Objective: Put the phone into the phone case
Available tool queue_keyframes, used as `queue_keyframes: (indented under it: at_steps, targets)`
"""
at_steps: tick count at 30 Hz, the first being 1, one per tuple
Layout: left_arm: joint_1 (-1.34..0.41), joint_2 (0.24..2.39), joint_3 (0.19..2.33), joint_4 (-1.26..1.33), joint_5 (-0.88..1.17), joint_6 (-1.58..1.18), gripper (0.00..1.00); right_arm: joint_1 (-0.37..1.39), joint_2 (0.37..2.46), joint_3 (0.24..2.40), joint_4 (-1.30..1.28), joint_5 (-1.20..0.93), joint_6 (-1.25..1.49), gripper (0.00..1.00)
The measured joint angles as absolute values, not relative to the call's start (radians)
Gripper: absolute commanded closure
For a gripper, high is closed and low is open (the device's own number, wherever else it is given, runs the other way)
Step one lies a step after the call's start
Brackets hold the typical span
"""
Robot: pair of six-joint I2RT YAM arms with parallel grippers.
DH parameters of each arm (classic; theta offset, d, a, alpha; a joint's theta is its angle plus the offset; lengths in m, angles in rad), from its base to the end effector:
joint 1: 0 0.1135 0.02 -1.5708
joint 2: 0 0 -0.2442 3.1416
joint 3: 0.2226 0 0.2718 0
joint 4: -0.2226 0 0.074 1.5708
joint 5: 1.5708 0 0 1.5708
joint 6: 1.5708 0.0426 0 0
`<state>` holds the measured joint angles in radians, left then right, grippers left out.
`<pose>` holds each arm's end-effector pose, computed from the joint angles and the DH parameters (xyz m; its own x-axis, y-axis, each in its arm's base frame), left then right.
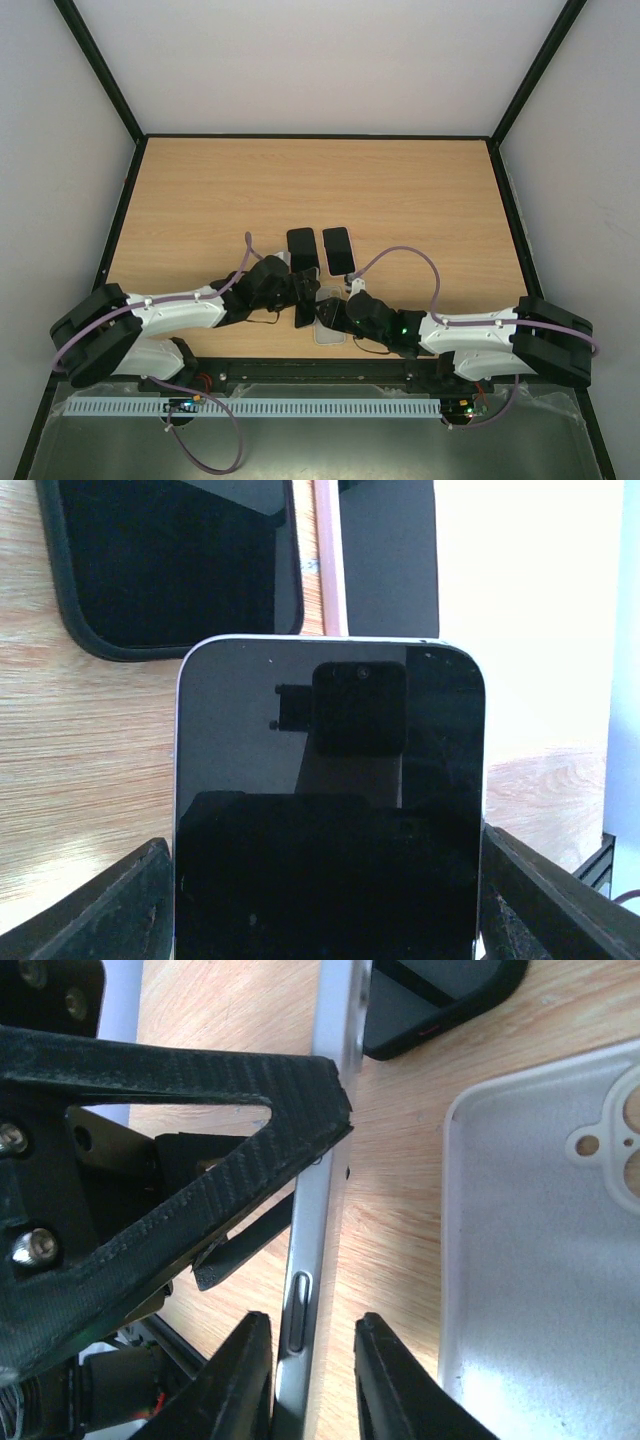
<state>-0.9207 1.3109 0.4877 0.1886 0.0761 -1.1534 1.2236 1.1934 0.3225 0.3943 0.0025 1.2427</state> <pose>0.1640 -0.2211 0.1268 -0.9049 -0.3158 -0.2853 0.0088 0.6563 -0.7544 0.0853 0.2353 0.1229 -0.9398 0.1851 -0.2874 -0.1550 0.5187 0.8408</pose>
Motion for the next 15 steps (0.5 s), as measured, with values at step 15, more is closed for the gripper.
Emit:
queue_keyframes:
  at_steps: [15]
  targets:
    - [-0.943,1.311,0.492,0.193,0.051,-1.169,0.15,1.225,1.185,0.319,0.377,0.016,1.245,0.98]
